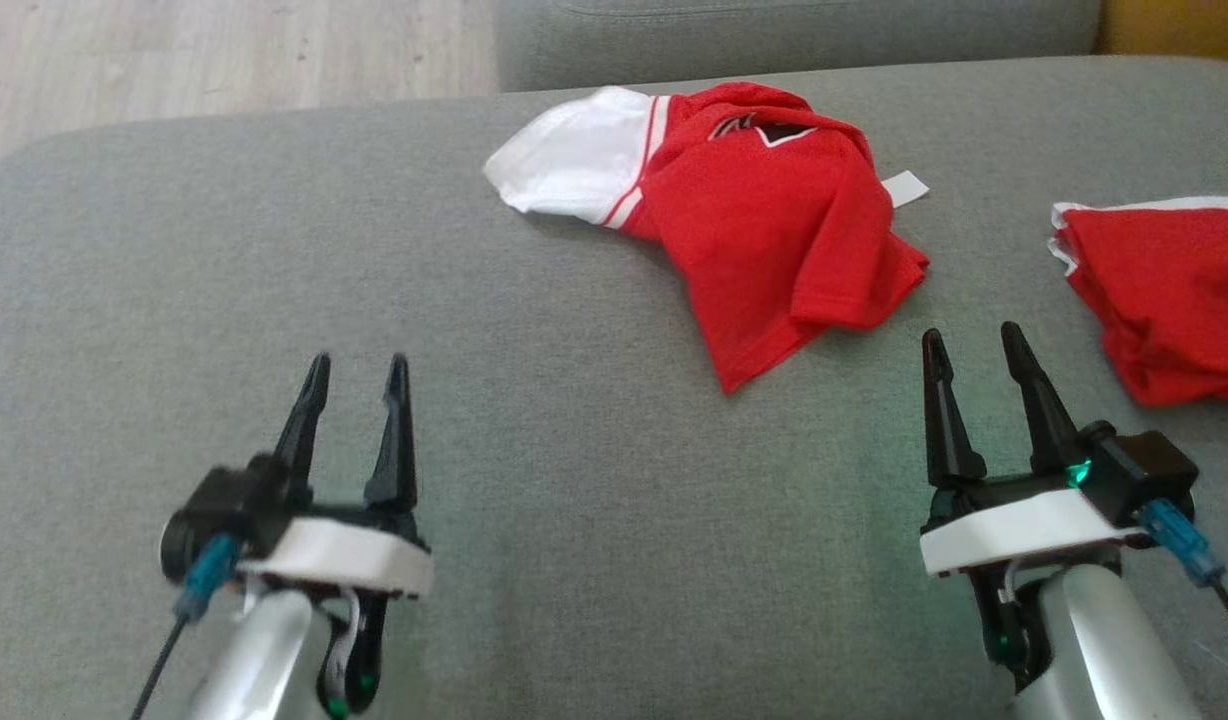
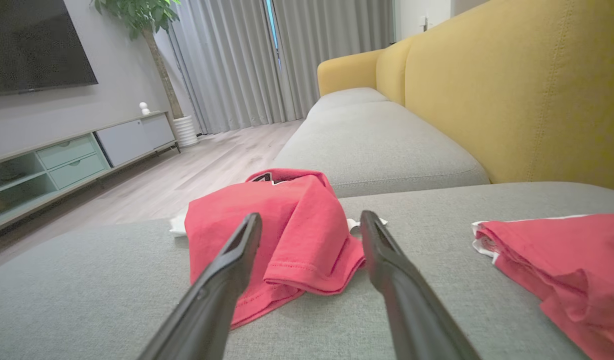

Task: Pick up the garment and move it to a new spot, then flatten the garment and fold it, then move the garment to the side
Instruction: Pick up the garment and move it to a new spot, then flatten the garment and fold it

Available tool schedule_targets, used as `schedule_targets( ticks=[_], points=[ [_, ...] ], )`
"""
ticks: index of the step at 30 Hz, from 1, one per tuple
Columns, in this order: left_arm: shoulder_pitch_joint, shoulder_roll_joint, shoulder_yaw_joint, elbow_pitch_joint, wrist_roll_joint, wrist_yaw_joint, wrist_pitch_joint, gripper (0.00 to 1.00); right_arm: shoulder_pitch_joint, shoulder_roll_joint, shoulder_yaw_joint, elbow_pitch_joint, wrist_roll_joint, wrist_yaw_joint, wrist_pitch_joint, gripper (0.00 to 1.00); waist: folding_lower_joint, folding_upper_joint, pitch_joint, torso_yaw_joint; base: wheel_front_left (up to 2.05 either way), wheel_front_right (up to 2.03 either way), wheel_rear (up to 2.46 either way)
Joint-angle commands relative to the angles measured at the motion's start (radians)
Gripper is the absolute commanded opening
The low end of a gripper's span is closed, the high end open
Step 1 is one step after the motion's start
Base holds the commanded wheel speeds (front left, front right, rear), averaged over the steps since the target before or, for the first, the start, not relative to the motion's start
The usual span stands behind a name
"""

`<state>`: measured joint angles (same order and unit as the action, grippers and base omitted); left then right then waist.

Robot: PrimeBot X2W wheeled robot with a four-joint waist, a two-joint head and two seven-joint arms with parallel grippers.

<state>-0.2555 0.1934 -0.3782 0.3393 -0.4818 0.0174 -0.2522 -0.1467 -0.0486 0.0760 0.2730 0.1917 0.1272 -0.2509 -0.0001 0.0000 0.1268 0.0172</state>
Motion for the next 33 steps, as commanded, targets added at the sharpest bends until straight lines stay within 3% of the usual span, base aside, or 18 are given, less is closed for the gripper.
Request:
schedule_targets(
  ticks=[1, 13, 24, 32, 33],
  points=[
    [-0.035, 0.007, 0.050, -0.043, 0.011, -0.003, -0.009, 1.00, -0.011, -0.002, 0.021, -0.030, -0.011, 0.003, -0.011, 1.00, 0.0001, 0.0000, -0.003, 0.006, 0.00, 0.00, 0.00],
    [0.013, -0.098, 0.162, -0.097, 0.126, -0.076, -0.009, 1.00, -0.052, -0.002, 0.073, 0.016, -0.055, 0.003, -0.011, 1.00, 0.0001, 0.0000, 0.019, 0.041, 0.00, 0.00, 0.00],
    [-0.002, -0.138, 0.177, -0.069, 0.149, -0.117, -0.009, 1.00, -0.257, -0.007, 0.250, 0.336, -0.160, 0.003, 0.072, 1.00, 0.0001, 0.0000, 0.063, 0.114, 0.00, 0.00, 0.00],
    [-0.006, -0.143, 0.176, -0.065, 0.131, -0.125, -0.009, 1.00, -0.384, -0.008, 0.245, 0.577, -0.241, 0.003, 0.127, 1.00, 0.0001, 0.0000, 0.077, 0.158, 0.00, 0.00, 0.00],
    [-0.005, -0.143, 0.175, -0.066, 0.128, -0.123, -0.009, 1.00, -0.394, -0.007, 0.238, 0.598, -0.248, 0.003, 0.126, 0.24, 0.0001, 0.0000, 0.076, 0.159, 0.00, 0.00, 0.00]
  ],
)
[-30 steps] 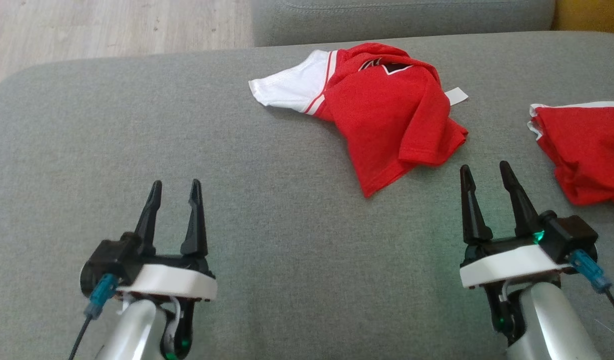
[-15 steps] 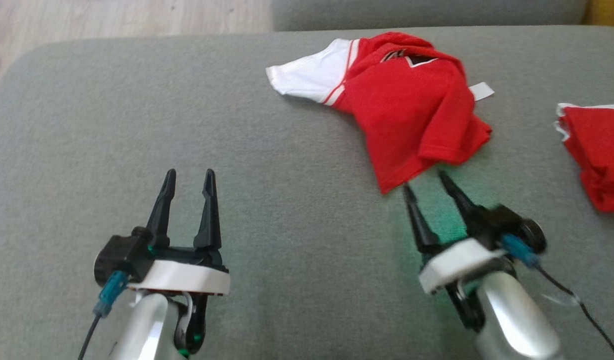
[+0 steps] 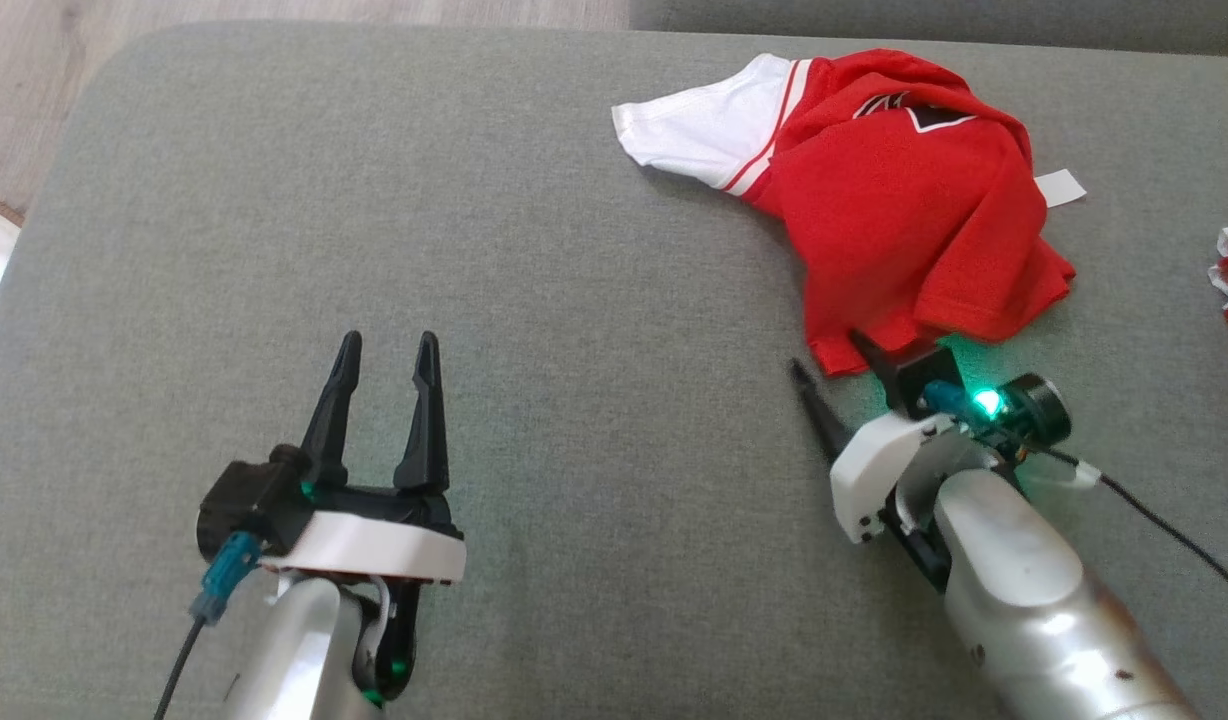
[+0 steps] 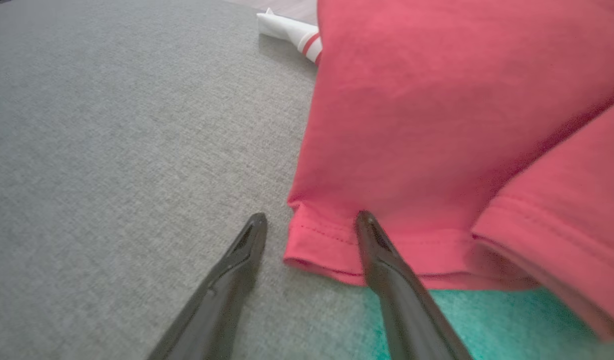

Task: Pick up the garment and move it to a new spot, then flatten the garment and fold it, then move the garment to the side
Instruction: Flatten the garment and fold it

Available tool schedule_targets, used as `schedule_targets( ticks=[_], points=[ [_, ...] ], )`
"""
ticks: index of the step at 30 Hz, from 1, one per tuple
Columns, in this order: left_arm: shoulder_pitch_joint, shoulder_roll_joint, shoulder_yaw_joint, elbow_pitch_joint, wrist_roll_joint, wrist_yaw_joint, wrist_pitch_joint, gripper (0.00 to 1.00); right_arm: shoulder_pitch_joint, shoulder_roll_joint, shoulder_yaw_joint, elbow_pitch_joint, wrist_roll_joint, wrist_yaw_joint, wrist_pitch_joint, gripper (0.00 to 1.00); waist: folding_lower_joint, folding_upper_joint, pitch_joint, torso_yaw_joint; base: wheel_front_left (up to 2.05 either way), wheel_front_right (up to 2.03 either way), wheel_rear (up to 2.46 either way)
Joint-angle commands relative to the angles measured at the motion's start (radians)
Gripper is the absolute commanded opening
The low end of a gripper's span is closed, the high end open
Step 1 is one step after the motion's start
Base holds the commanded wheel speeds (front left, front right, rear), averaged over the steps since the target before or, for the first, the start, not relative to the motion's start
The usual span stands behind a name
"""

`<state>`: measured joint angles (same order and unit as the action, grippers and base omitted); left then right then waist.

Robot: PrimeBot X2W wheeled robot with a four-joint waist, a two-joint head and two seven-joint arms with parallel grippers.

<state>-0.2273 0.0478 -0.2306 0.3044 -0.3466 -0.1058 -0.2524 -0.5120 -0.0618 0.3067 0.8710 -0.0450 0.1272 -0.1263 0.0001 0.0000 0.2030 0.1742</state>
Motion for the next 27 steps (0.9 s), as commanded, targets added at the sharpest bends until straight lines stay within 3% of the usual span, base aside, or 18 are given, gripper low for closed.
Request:
schedule_targets(
  ticks=[1, 13, 21, 27],
  points=[
    [-0.031, 0.003, 0.027, -0.031, -0.010, 0.002, -0.009, 1.00, -0.036, 0.007, 0.004, 0.017, -0.021, 0.003, -0.004, 0.00, -0.0001, 0.0000, -0.002, 0.002, 0.00, 0.00, 0.00],
    [0.000, 0.003, 0.065, -0.025, 0.004, 0.004, -0.009, 1.00, 0.021, 0.006, -0.005, 0.076, 0.011, 0.003, -0.097, 0.00, -0.0001, 0.0000, -0.070, -0.119, 0.00, 0.00, 0.00],
    [0.023, 0.002, 0.068, -0.034, -0.007, 0.003, -0.009, 1.00, 0.150, -0.136, -0.048, 0.023, 0.036, 0.003, -0.085, 0.00, -0.0001, 0.0000, -0.138, -0.211, 0.00, 0.00, 0.00],
    [0.033, 0.002, 0.055, -0.041, -0.017, 0.011, -0.009, 1.00, 0.228, -0.214, -0.153, -0.054, 0.030, 0.003, -0.015, 0.00, -0.0001, 0.0000, -0.160, -0.227, 0.00, 0.00, 0.00]
  ],
)
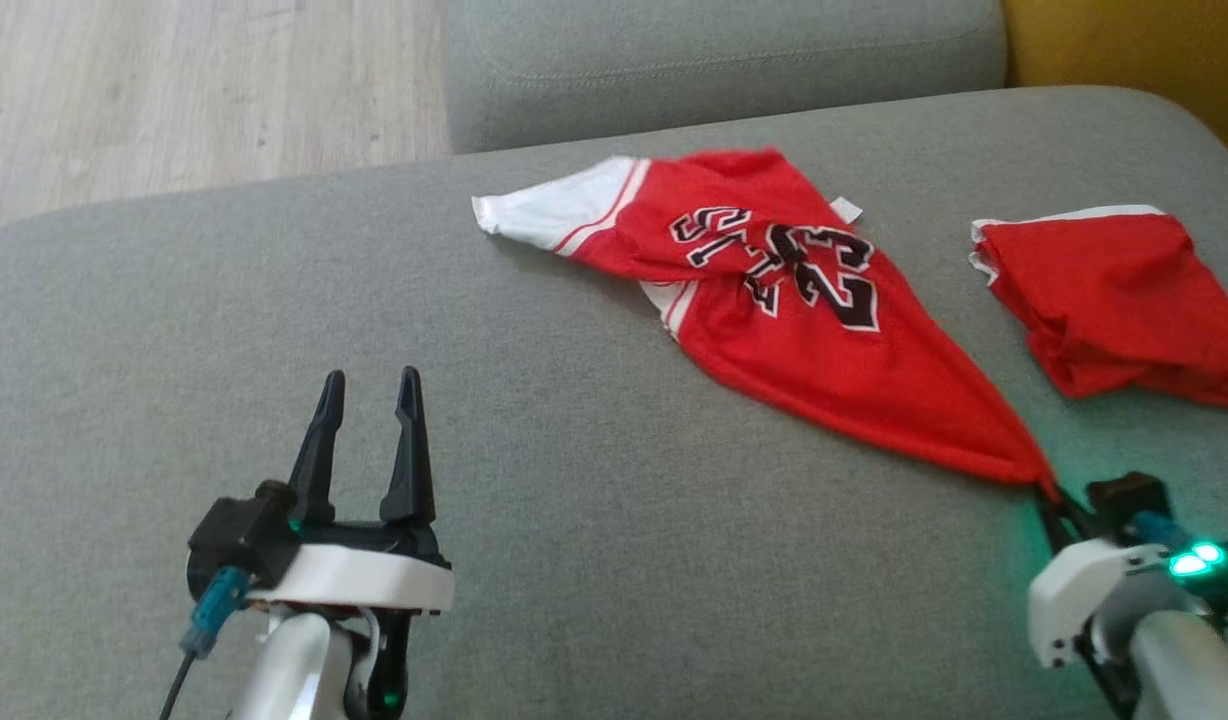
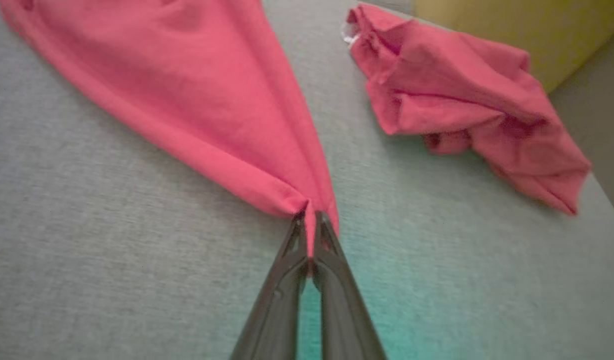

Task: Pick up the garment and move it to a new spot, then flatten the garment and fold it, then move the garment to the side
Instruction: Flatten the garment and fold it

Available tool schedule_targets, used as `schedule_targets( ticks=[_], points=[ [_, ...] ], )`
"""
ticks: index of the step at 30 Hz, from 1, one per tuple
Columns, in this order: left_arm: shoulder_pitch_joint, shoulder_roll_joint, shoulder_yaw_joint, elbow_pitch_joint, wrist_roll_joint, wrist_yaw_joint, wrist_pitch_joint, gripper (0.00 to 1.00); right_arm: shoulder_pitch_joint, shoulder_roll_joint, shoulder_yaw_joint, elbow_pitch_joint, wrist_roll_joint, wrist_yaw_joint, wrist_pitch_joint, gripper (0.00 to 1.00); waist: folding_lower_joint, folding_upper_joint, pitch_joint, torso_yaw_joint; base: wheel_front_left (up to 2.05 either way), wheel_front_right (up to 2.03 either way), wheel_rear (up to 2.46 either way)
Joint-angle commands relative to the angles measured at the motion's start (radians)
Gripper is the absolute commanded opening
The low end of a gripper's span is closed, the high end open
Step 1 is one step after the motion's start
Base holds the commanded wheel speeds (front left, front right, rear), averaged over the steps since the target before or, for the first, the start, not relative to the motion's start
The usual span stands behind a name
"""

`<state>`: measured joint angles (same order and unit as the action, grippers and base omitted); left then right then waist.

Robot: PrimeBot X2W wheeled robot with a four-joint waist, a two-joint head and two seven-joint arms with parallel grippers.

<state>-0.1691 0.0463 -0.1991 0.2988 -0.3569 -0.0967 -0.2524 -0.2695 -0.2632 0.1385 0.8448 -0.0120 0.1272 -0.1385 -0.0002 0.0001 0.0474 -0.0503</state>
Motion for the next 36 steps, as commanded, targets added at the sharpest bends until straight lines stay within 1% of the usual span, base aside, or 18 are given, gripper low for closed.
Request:
schedule_targets(
  ticks=[1, 2, 3, 6, 8, 10, 13, 15, 20, 23, 26, 27, 32, 36],
  points=[
    [-0.024, 0.004, 0.021, -0.036, -0.008, 0.002, -0.009, 1.00, 0.002, -0.013, -0.037, -0.067, -0.021, 0.003, 0.012, 0.00, 0.0002, -0.0001, -0.006, -0.002, 0.00, 0.00, 0.00],
    [-0.024, 0.004, 0.019, -0.036, -0.009, 0.002, -0.009, 1.00, 0.008, -0.004, -0.061, -0.093, -0.031, 0.003, 0.010, 0.81, 0.0002, -0.0001, -0.006, -0.001, 0.00, 0.00, 0.00],
    [-0.024, 0.004, 0.017, -0.035, -0.010, 0.002, -0.009, 1.00, 0.014, 0.011, -0.081, -0.119, -0.038, 0.003, 0.008, 1.00, 0.0002, -0.0001, -0.007, 0.001, 0.00, 0.00, 0.00],
    [-0.025, 0.004, 0.010, -0.032, -0.009, 0.001, -0.009, 1.00, 0.027, 0.070, -0.121, -0.214, -0.035, 0.003, -0.020, 1.00, 0.0002, -0.0001, -0.006, 0.009, 0.00, 0.00, 0.00],
    [-0.028, 0.004, 0.007, -0.031, -0.007, 0.000, -0.009, 1.00, 0.039, 0.114, -0.113, -0.280, -0.009, 0.003, -0.044, 1.00, 0.0002, -0.0001, -0.006, 0.017, 0.00, 0.00, 0.00],
    [-0.030, 0.004, 0.008, -0.033, -0.006, -0.001, -0.009, 1.00, 0.051, 0.142, -0.090, -0.348, 0.032, 0.003, -0.066, 1.00, 0.0002, -0.0001, -0.006, 0.027, 0.00, 0.00, 0.00],
    [-0.033, 0.004, 0.005, -0.040, -0.005, -0.002, -0.009, 1.00, 0.070, 0.160, -0.035, -0.443, 0.099, 0.003, -0.091, 1.00, 0.0002, -0.0001, -0.001, 0.043, 0.00, 0.00, 0.00],
    [-0.035, 0.004, -0.001, -0.045, -0.005, -0.004, -0.009, 1.00, 0.080, 0.162, -0.018, -0.490, 0.124, 0.003, -0.100, 1.00, 0.0002, -0.0001, 0.007, 0.058, 0.00, 0.00, 0.00],
    [-0.045, 0.004, -0.020, -0.050, -0.005, -0.006, -0.009, 1.00, 0.067, 0.164, 0.023, -0.523, 0.130, 0.003, -0.096, 1.00, 0.0002, -0.0001, 0.043, 0.102, 0.00, 0.00, 0.00],
    [-0.058, 0.004, -0.034, -0.049, -0.010, -0.005, -0.009, 1.00, 0.019, 0.167, 0.059, -0.509, 0.134, 0.003, -0.068, 1.00, 0.0002, -0.0001, 0.074, 0.135, 0.00, 0.00, 0.00],
    [-0.076, 0.004, -0.056, -0.046, -0.018, -0.005, -0.009, 1.00, -0.047, 0.160, 0.105, -0.458, 0.130, 0.003, -0.017, 1.00, 0.0002, -0.0001, 0.106, 0.173, 0.00, 0.00, 0.00],
    [-0.076, 0.004, -0.056, -0.046, -0.018, -0.005, -0.009, 1.00, -0.047, 0.160, 0.105, -0.458, 0.130, 0.003, -0.017, 1.00, 0.0002, -0.0001, 0.106, 0.173, 0.00, 0.00, 0.00],
    [-0.105, 0.004, -0.102, -0.042, -0.044, 0.003, -0.009, 1.00, -0.175, 0.142, 0.149, -0.302, 0.121, 0.003, 0.056, 1.00, 0.0002, -0.0001, 0.150, 0.240, 0.00, 0.00, 0.00],
    [-0.124, 0.004, -0.136, -0.039, -0.062, 0.012, -0.009, 1.00, -0.272, 0.119, 0.146, -0.155, 0.083, 0.003, 0.089, 1.00, 0.0002, -0.0001, 0.174, 0.290, 0.00, 0.00, 0.00]
  ],
)
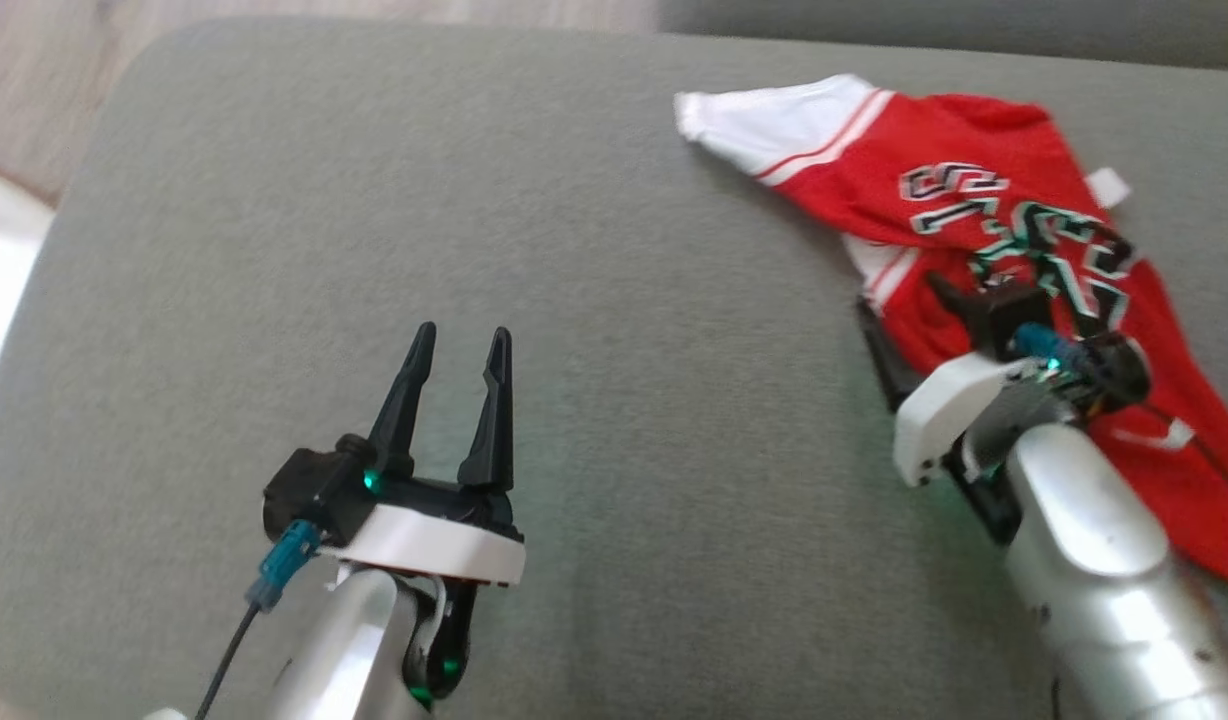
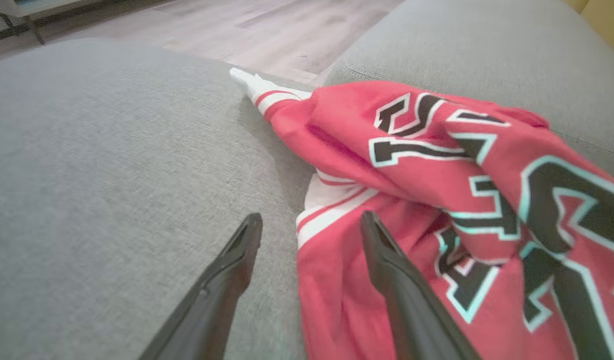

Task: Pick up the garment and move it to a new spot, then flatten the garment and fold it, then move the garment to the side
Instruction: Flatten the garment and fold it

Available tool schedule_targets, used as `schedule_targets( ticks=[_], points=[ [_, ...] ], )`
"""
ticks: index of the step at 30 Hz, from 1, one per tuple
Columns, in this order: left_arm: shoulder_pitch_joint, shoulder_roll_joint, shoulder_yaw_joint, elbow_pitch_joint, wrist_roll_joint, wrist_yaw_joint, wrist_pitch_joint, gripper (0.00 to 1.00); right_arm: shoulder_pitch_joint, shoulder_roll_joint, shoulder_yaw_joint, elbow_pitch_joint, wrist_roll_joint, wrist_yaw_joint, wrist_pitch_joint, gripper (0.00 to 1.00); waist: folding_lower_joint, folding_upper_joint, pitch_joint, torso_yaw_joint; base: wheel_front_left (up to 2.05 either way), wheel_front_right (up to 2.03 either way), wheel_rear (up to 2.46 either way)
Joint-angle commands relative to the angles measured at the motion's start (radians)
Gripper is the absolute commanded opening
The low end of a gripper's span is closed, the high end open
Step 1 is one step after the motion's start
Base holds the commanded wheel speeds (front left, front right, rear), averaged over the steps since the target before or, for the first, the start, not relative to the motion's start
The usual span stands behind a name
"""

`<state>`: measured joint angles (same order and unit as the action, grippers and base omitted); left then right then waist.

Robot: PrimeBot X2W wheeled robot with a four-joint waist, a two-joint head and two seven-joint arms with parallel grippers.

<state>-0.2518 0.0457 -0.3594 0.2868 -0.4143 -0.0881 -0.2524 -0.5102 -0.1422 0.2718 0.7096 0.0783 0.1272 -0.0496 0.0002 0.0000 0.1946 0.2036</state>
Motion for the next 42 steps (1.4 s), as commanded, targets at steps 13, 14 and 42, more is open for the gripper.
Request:
schedule_targets(
  ticks=[13, 14, 42],
  points=[
    [-0.049, 0.005, -0.006, -0.028, -0.030, 0.025, -0.009, 1.00, -0.214, 0.021, -0.014, 0.310, -0.067, 0.003, -0.054, 0.00, -0.0002, 0.0000, 0.042, 0.084, 0.00, 0.00, 0.00],
    [-0.047, 0.005, -0.004, -0.026, -0.029, 0.026, -0.009, 1.00, -0.218, 0.034, -0.003, 0.317, -0.058, 0.003, -0.073, 0.00, -0.0002, 0.0000, 0.037, 0.080, 0.00, 0.00, 0.00],
    [0.045, 0.004, 0.140, -0.013, 0.036, 0.007, -0.009, 1.00, -0.114, 0.011, 0.894, -0.222, 0.566, 0.003, -0.212, 1.00, -0.0002, 0.0000, -0.118, -0.038, 0.00, 0.00, 0.00]
  ],
)
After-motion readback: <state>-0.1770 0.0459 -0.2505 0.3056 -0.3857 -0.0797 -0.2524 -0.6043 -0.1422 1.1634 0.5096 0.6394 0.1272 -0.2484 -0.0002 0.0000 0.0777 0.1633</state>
